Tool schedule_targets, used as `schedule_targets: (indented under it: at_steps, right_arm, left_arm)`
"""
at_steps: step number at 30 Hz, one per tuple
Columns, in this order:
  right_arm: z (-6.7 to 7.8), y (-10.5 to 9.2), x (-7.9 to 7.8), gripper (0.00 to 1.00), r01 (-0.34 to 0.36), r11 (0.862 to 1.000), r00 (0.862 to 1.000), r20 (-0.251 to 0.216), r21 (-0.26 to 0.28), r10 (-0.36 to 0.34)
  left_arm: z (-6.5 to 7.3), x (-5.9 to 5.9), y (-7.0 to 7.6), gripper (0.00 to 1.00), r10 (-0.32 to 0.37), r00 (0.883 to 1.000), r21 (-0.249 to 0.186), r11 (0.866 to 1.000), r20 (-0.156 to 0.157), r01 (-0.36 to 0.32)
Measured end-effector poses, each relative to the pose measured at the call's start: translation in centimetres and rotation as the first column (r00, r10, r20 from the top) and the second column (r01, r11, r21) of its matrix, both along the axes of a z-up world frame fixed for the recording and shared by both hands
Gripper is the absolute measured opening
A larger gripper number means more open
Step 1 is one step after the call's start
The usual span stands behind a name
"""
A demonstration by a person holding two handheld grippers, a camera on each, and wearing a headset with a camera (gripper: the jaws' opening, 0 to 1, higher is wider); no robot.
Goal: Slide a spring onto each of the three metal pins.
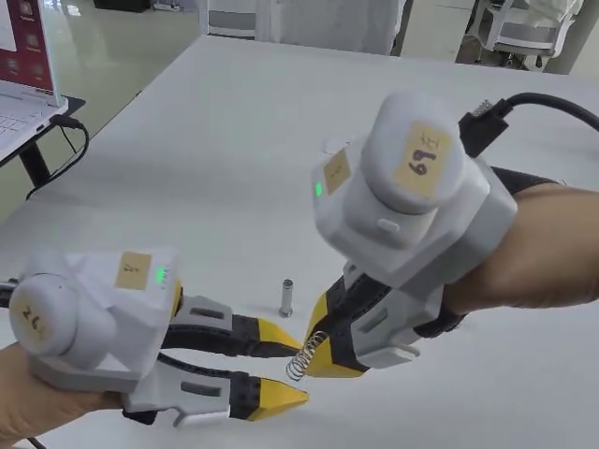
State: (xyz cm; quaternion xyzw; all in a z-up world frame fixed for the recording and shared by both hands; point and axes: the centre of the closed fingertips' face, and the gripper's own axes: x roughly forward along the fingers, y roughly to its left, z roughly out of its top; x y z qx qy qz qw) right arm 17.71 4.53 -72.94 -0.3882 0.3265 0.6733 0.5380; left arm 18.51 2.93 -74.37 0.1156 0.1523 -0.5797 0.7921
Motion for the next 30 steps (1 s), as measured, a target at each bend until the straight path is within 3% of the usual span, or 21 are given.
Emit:
schedule_targets:
  at_steps: [7, 16, 23, 30]
  right_arm:
    - [-0.2, -0.4, 0.4, 0.08, 0.009, 1.000, 1.000, 0.006, -0.011, -0.009]
    - [-0.2, -0.8, 1.2, 0.08, 0.023, 1.000, 1.000, 0.018, -0.019, -0.022]
    - [0.0, -1.4, 2.7, 0.08, 0.048, 0.998, 0.998, 0.042, -0.028, -0.047]
    - [0.3, -1.7, 3.9, 0.08, 0.062, 0.997, 0.997, 0.053, -0.038, -0.060]
  left_arm:
    - [-0.6, 0.2, 0.8, 0.32, 0.040, 0.998, -0.013, 0.999, -0.040, -0.040]
    - [-1.3, 0.5, 1.8, 0.47, 0.091, 0.994, -0.015, 0.996, -0.065, -0.092]
    - [-1.8, 1.1, 2.8, 0.61, 0.153, 0.984, -0.013, 0.988, -0.092, -0.155]
    - [-2.0, 1.4, 3.6, 0.71, 0.204, 0.974, -0.014, 0.978, -0.099, -0.206]
